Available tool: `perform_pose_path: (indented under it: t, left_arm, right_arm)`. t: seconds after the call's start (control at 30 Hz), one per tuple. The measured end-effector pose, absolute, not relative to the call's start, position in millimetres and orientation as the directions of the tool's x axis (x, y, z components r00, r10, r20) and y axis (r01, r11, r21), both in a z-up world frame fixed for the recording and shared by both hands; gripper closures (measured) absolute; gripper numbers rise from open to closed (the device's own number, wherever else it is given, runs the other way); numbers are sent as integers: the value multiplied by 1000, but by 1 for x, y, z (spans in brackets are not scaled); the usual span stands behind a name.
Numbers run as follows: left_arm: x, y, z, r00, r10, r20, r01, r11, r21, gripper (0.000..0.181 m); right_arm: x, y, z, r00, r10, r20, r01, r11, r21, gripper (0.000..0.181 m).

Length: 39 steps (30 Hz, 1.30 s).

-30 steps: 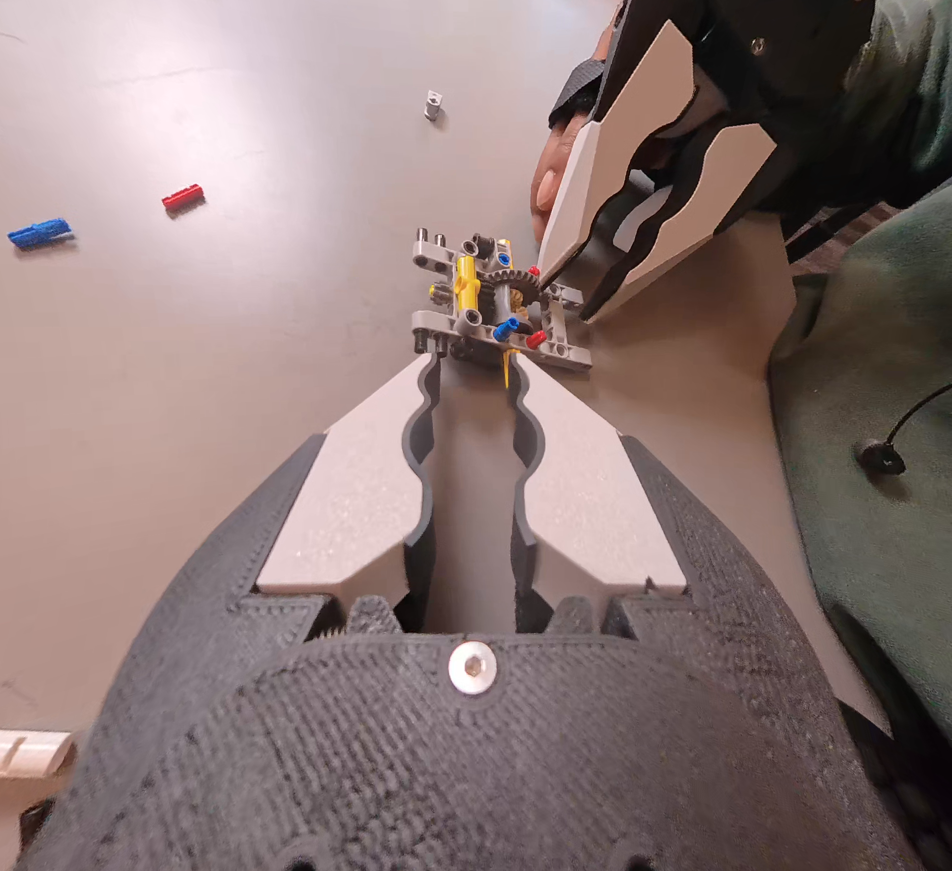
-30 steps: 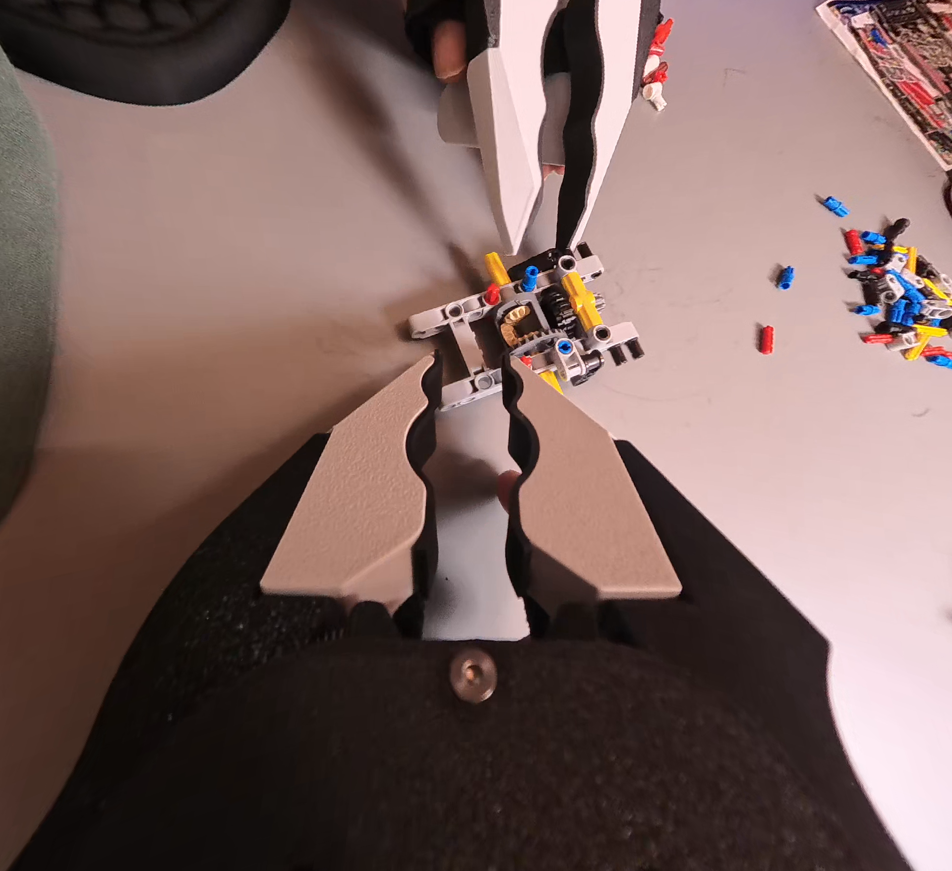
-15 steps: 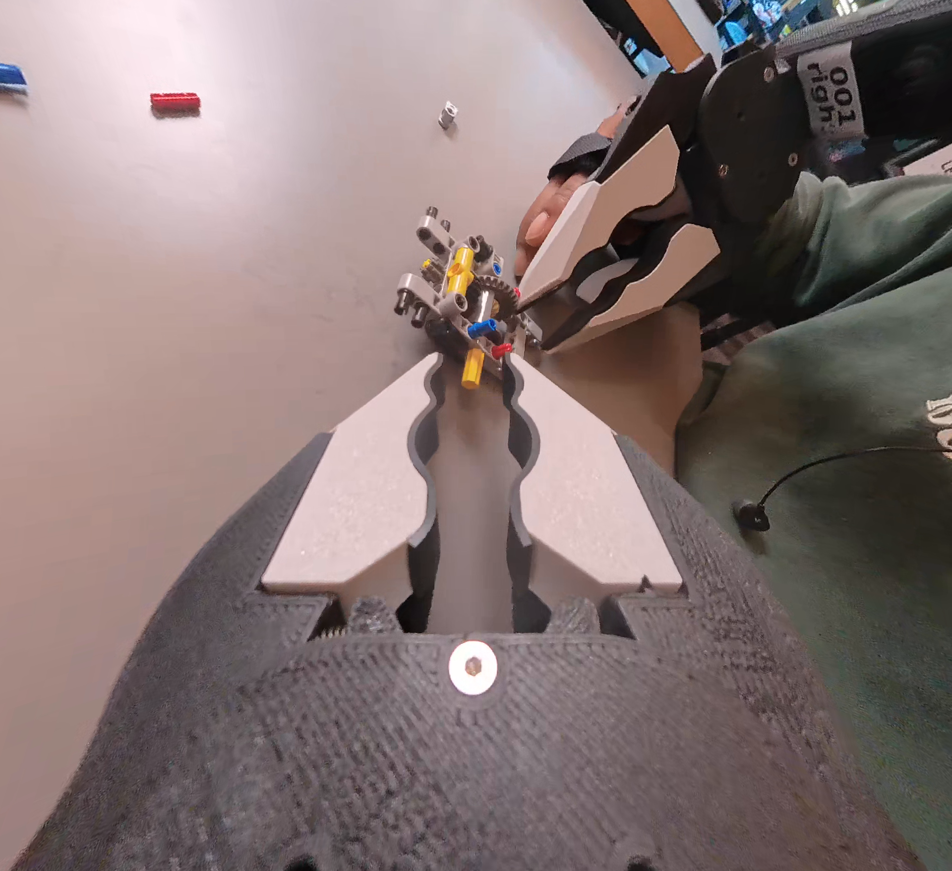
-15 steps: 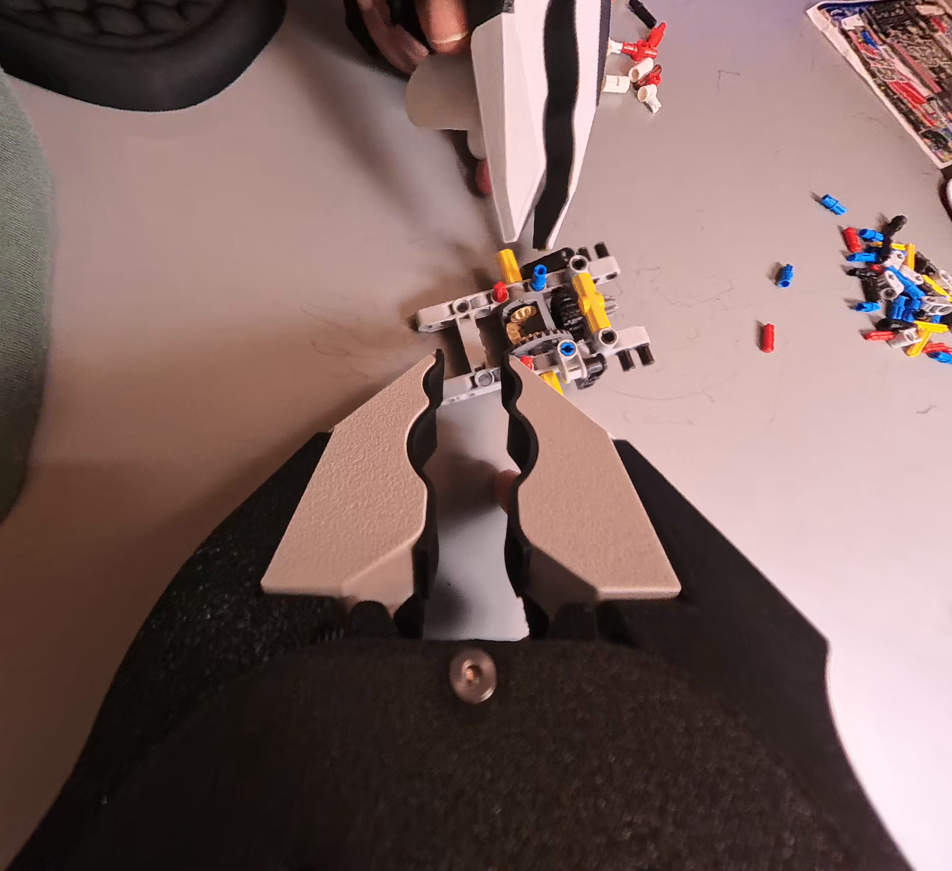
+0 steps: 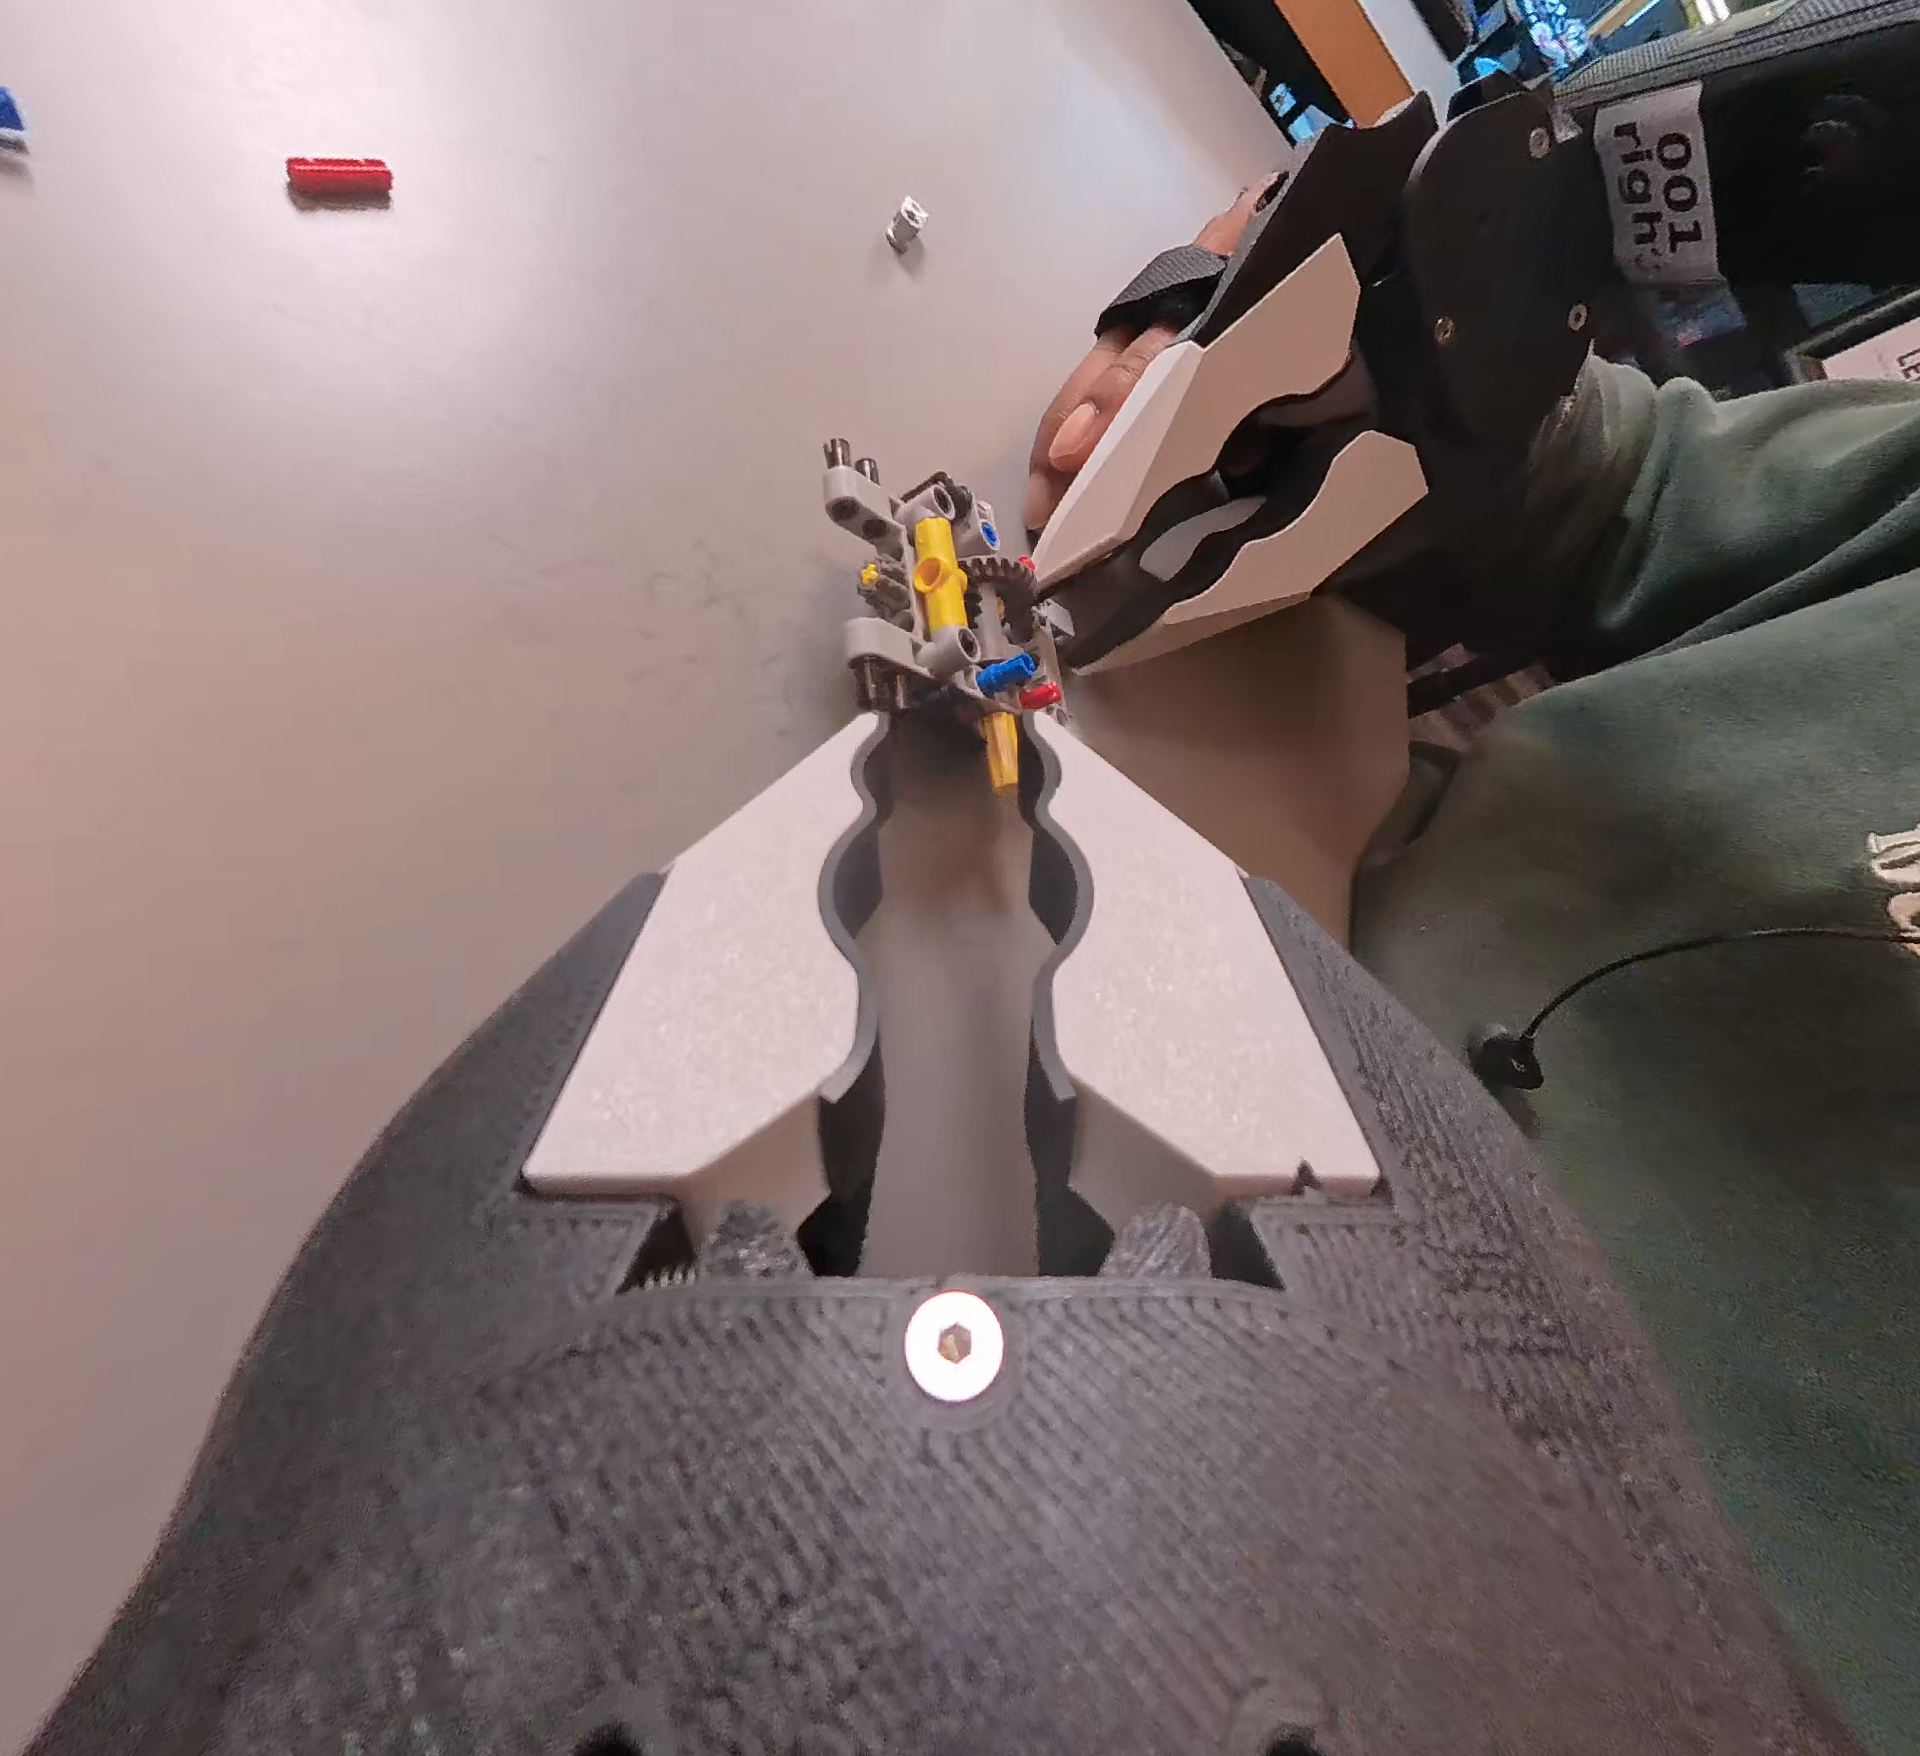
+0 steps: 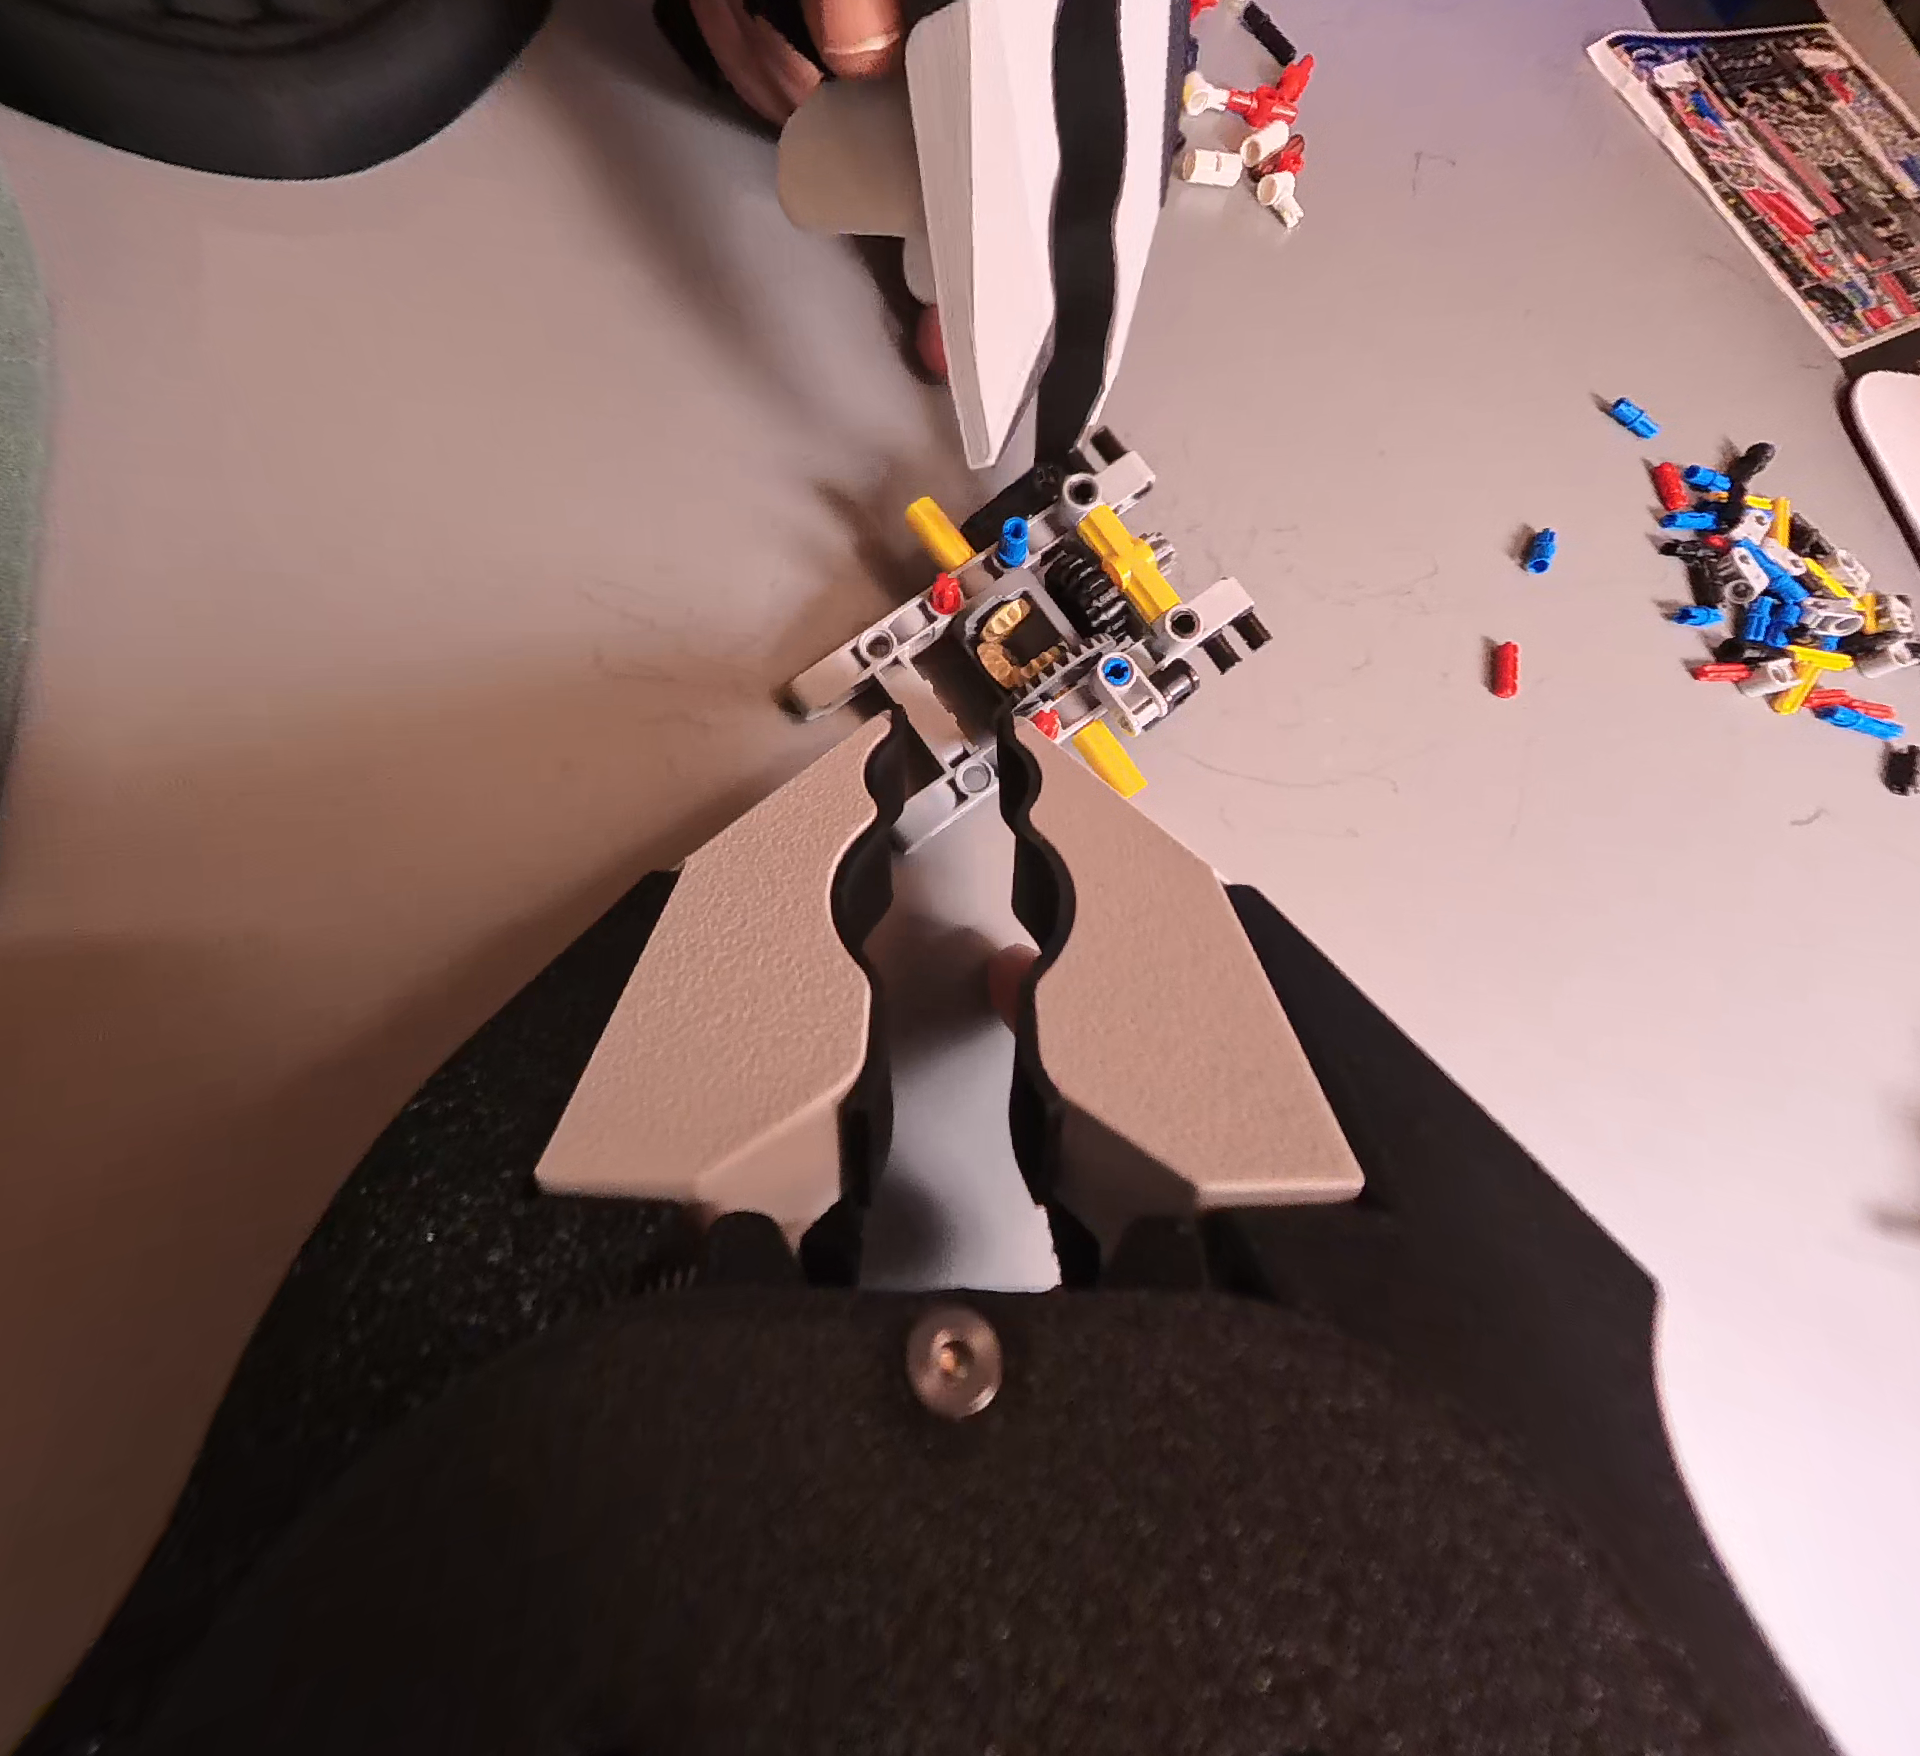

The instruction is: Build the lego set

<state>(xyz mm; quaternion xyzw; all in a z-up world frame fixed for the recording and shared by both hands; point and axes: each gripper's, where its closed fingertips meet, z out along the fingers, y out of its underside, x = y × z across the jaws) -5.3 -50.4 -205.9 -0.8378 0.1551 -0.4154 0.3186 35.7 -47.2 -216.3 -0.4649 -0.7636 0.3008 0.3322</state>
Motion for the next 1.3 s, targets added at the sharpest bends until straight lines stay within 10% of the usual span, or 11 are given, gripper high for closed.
perform_pose_path:
  t: [0.4,0.87,1.3]
  left_arm:
    - [-1,-45,-209,654,-497,571,34,-735,-677,173]
    - [-2,-52,-216,662,-715,-224,-553,-264,-790,175]
    - [-3,-54,-219,642,-697,-319,-617,-221,-755,176]
  right_arm:
    - [37,-53,-216,-360,895,262,484,419,-768,169]
    - [34,-49,-212,-285,948,143,518,277,-809,172]
    - [33,-50,-210,-268,958,104,521,235,-821,167]
